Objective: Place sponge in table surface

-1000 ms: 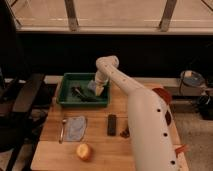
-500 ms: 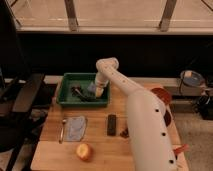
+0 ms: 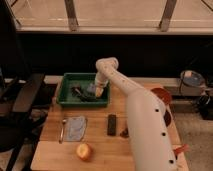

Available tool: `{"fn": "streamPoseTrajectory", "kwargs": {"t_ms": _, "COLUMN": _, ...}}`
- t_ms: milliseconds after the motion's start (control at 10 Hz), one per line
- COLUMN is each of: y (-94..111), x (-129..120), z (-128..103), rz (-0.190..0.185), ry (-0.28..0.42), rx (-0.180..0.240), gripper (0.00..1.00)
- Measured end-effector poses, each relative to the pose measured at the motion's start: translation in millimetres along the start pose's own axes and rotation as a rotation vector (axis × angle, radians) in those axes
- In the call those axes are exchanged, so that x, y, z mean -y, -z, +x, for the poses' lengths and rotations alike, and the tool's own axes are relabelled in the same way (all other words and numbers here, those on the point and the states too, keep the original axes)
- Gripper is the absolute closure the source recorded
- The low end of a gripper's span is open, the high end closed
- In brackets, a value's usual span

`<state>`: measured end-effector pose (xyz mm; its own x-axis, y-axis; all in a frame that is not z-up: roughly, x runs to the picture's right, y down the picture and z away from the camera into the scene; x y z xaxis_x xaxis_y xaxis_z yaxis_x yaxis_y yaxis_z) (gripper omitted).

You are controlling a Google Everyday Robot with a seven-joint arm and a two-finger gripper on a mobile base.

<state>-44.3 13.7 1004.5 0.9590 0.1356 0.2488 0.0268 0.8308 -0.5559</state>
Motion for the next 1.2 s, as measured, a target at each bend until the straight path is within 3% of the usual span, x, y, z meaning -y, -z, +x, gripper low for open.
{"fn": "streamPoseTrajectory", "kwargs": {"t_ms": 300, "y": 3.3, "x": -0.1, "z": 0.3, "rz": 0.012, "ry": 0.004, "rx": 0.0, "gripper": 1.0}}
{"fn": "streamPoseTrajectory", "kwargs": {"t_ms": 500, "y": 29.0, "x": -1.4, "z": -6.4, "rz": 0.078, "ry": 0.018, "rx": 0.026, "gripper": 1.0}}
{"fn": "streamPoseTrajectory", "kwargs": {"t_ms": 800, "y": 98.0, "x": -3.4, "z": -36.3, "rz": 0.174, "ry": 0.045, "rx": 0.078, "gripper": 1.0}}
{"fn": "streamPoseTrajectory", "kwargs": {"t_ms": 1000, "y": 147.8, "x": -5.0, "z": -47.0, "rz": 0.232, "ry": 0.047, "rx": 0.088, "gripper": 1.0}}
{"fn": "streamPoseTrajectory", "kwargs": {"t_ms": 1200, "y": 187.6, "x": -11.1, "z": -50.9, "rz": 0.259, "ry": 0.029, "rx": 0.079, "gripper": 1.0}}
